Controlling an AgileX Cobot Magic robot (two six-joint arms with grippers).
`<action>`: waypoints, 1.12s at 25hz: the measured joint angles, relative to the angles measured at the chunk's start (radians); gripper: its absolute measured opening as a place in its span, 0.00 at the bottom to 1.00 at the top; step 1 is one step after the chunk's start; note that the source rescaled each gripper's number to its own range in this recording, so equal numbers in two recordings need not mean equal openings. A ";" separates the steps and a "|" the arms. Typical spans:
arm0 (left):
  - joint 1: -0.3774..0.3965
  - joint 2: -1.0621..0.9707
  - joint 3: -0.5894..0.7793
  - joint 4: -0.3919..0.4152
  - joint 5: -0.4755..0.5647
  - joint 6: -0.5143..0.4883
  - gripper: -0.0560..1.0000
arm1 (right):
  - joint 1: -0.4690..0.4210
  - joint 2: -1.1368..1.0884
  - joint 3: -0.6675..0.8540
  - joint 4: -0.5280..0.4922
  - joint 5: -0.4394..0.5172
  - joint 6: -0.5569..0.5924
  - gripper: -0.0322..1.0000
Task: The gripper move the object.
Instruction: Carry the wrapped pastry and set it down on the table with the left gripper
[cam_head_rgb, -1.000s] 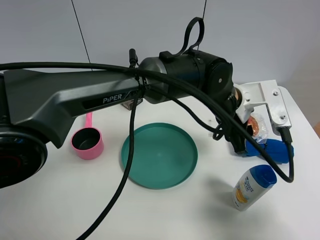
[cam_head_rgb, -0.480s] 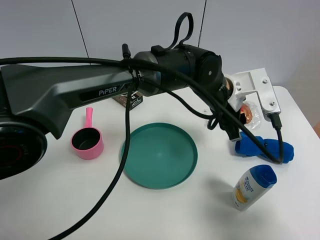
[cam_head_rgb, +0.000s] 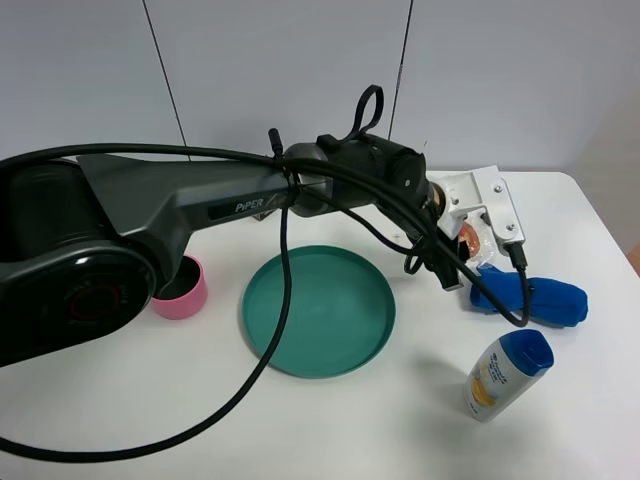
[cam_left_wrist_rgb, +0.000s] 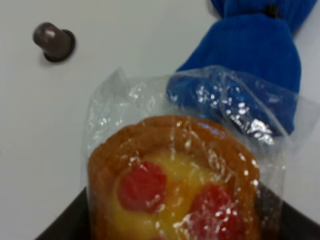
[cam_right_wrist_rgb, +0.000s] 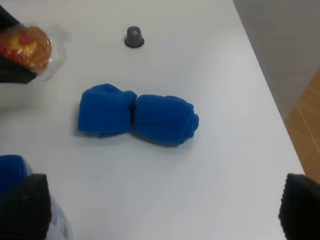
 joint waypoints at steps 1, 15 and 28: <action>0.002 0.011 0.000 0.000 -0.002 0.000 0.06 | 0.000 0.000 0.000 0.000 0.000 0.000 1.00; 0.003 0.063 0.006 -0.001 -0.017 0.001 0.06 | 0.000 0.000 0.000 0.000 0.000 0.000 1.00; 0.000 0.063 0.010 -0.001 0.033 0.001 0.06 | 0.000 0.000 0.000 0.000 0.000 0.000 1.00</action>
